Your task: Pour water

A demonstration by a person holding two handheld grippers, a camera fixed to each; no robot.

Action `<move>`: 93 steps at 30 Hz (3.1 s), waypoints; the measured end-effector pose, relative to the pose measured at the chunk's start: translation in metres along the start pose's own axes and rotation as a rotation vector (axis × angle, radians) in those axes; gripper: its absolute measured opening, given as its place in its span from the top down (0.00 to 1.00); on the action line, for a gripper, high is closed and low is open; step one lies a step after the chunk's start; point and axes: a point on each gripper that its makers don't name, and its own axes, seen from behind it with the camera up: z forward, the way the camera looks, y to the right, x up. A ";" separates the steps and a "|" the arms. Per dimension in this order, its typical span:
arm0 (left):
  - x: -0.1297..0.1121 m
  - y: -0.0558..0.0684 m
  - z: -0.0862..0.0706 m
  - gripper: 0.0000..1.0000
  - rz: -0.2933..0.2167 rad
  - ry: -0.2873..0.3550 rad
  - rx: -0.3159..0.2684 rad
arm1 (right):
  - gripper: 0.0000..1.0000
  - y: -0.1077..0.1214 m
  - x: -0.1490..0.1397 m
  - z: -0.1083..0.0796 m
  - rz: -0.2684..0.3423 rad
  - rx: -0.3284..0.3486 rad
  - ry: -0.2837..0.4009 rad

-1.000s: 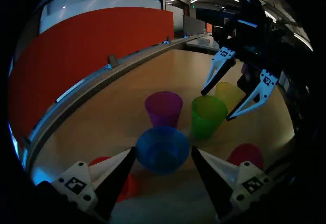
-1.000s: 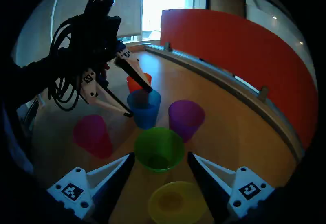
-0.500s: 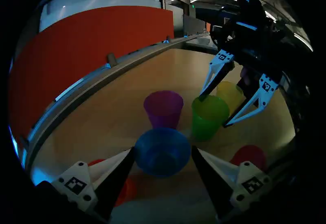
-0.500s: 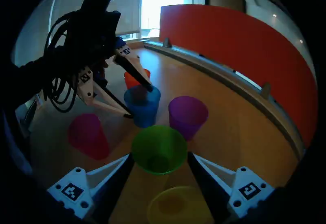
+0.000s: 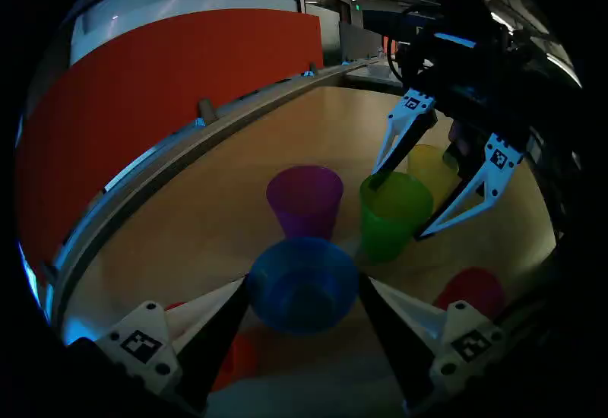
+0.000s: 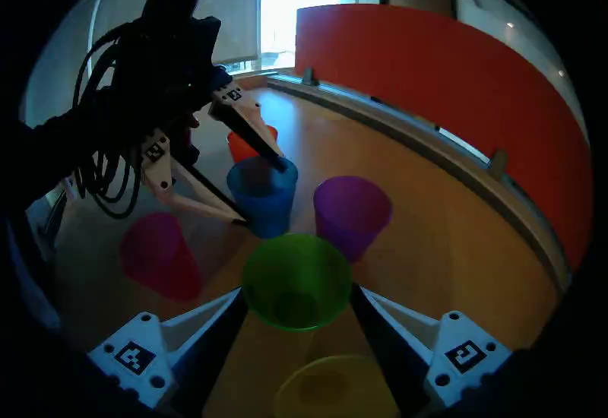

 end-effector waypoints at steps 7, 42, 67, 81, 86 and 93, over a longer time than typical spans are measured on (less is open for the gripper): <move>-0.002 -0.001 0.003 0.04 0.013 -0.010 0.017 | 0.06 0.000 -0.001 0.000 0.017 -0.001 0.003; 0.019 0.001 -0.024 0.11 0.011 0.038 0.042 | 0.10 -0.006 0.028 -0.029 0.033 0.005 0.087; 0.074 0.020 -0.099 0.11 -0.021 0.178 0.103 | 0.10 -0.030 0.096 -0.109 -0.016 -0.043 0.267; 0.092 0.032 -0.132 0.11 -0.057 0.279 0.141 | 0.10 -0.044 0.118 -0.136 -0.009 -0.045 0.373; 0.096 0.033 -0.149 0.11 -0.065 0.324 0.168 | 0.10 -0.052 0.126 -0.143 -0.017 -0.043 0.408; 0.101 0.039 -0.168 0.11 -0.082 0.381 0.184 | 0.10 -0.062 0.140 -0.153 -0.032 -0.050 0.469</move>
